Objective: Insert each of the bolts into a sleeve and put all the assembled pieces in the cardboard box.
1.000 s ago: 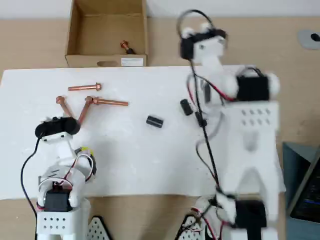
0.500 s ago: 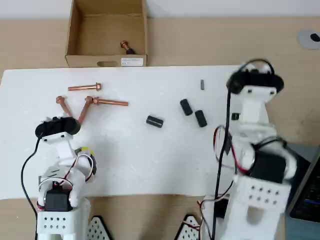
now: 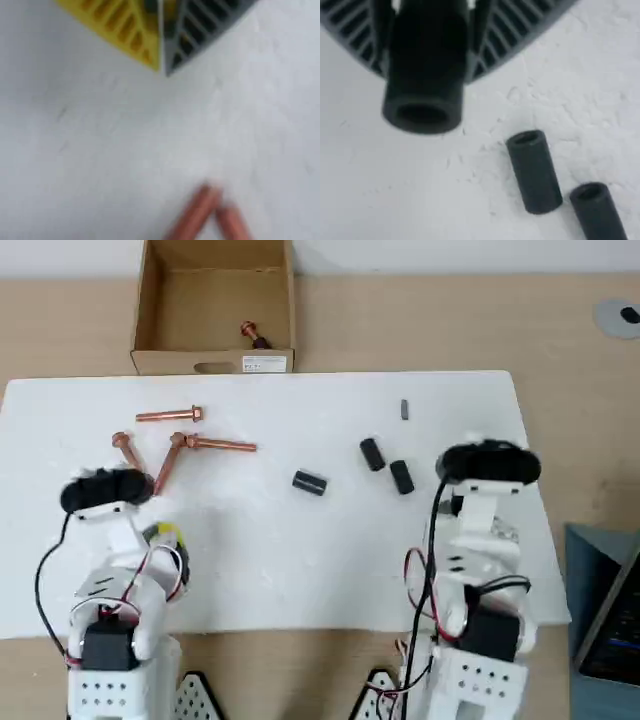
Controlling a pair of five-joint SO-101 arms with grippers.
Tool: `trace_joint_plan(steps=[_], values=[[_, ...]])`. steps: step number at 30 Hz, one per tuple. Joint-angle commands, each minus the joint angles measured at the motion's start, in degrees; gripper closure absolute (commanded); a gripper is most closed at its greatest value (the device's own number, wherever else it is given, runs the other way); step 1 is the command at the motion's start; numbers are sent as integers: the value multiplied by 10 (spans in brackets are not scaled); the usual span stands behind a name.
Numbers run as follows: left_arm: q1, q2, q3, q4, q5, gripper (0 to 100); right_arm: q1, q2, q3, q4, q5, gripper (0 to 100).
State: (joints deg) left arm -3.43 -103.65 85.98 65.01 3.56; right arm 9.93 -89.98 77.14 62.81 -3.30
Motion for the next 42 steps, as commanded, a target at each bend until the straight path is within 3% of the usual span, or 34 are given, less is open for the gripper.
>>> trace_joint_plan(steps=[1, 11, 18, 22, 33, 42], values=[[-2, 21, -104, 21, -3, 998, 4, -68, 34, -14, 6, 989], [-7, 324, -392, 125, 1, 998, 3, -188, 93, 23, 6, 989], [-101, 548, -534, 124, -5, 998, 4, -198, 93, 36, 2, 989], [-124, 665, -585, 118, -59, 998, 4, -198, 92, 38, 2, 989], [-124, 938, -777, 153, -68, 998, 4, -199, 95, 36, -50, 989], [-125, 1142, -968, 200, -105, 966, 4, -199, 95, 35, -50, 989]])
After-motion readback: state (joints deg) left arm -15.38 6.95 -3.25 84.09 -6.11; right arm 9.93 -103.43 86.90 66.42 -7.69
